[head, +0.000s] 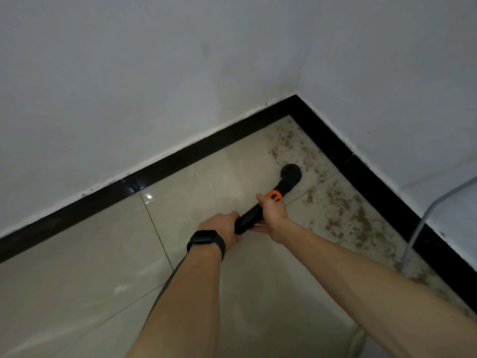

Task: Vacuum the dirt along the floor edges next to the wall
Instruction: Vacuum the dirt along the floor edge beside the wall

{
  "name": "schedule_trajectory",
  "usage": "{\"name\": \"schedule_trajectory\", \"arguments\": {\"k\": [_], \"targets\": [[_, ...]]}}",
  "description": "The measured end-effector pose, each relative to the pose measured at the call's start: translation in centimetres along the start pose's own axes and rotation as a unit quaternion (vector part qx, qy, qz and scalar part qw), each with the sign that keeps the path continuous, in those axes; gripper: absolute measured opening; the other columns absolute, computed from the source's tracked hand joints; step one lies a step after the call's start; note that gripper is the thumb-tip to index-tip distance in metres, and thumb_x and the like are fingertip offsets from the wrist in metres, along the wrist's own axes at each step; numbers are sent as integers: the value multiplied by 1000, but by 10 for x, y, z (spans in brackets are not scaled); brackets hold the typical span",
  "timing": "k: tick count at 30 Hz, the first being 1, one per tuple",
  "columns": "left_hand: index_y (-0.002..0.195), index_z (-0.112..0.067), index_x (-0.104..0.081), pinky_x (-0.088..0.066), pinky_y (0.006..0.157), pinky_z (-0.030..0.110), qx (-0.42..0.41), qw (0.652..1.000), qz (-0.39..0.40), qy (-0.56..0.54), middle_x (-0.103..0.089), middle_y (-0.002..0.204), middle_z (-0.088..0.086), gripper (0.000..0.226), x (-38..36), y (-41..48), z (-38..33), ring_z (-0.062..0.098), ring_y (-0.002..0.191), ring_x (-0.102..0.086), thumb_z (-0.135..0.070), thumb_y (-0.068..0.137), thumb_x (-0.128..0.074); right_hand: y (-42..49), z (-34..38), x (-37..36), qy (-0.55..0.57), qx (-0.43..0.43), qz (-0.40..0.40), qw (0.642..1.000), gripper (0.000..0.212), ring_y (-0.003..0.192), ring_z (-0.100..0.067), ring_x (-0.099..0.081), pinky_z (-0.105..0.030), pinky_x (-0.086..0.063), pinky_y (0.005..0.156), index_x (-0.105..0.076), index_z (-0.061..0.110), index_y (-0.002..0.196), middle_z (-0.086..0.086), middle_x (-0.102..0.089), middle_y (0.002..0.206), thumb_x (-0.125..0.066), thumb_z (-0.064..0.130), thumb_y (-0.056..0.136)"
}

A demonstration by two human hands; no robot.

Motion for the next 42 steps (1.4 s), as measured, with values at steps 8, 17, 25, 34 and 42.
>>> {"name": "schedule_trajectory", "arguments": {"k": [8,17,25,34,42], "targets": [[130,-23,-49,-47,71,32,17,1000,-19,19,-65,114,8,44,-5,5,-10,27,99,-64,-37,91,-65,13,15,8,-47,-32,53,997,13,93,-35,-67,-59,-60,85,-52,11,103,-16,-63,103,-61,20,100],[134,-26,-45,-50,75,33,34,999,-26,-12,-64,116,8,47,2,10,0,27,99,-63,-43,93,-62,25,27,-12,-69,-26,65,995,13,93,-33,-65,-56,-60,77,-53,12,101,-15,-63,103,-62,21,100],[135,-29,-45,-53,77,34,45,996,-64,-50,-65,113,5,43,6,17,6,25,97,-64,-42,96,-57,38,43,-23,-79,-2,67,995,14,96,-31,-66,-51,-62,70,-55,12,106,-13,-64,105,-63,21,100],[133,-26,-48,-55,76,35,65,989,-74,-114,-65,108,2,44,13,28,16,19,88,-61,-47,95,-57,56,60,-35,-29,21,47,998,25,91,-33,-72,-47,-63,75,-53,10,116,-12,-64,101,-67,16,97],[136,-20,-45,-51,86,36,66,989,-83,-102,-60,119,6,43,3,28,21,22,99,-59,-26,95,-58,61,70,-45,-4,3,70,998,40,82,-24,-72,-42,-59,68,-53,10,134,-9,-65,105,-68,16,97]]}}
Point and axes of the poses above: each hand's wrist, its own y-axis towards the middle knuckle, its own x-axis out of the back of the hand, z = x × y, the point moved 7 cm from there along y, towards the middle knuckle
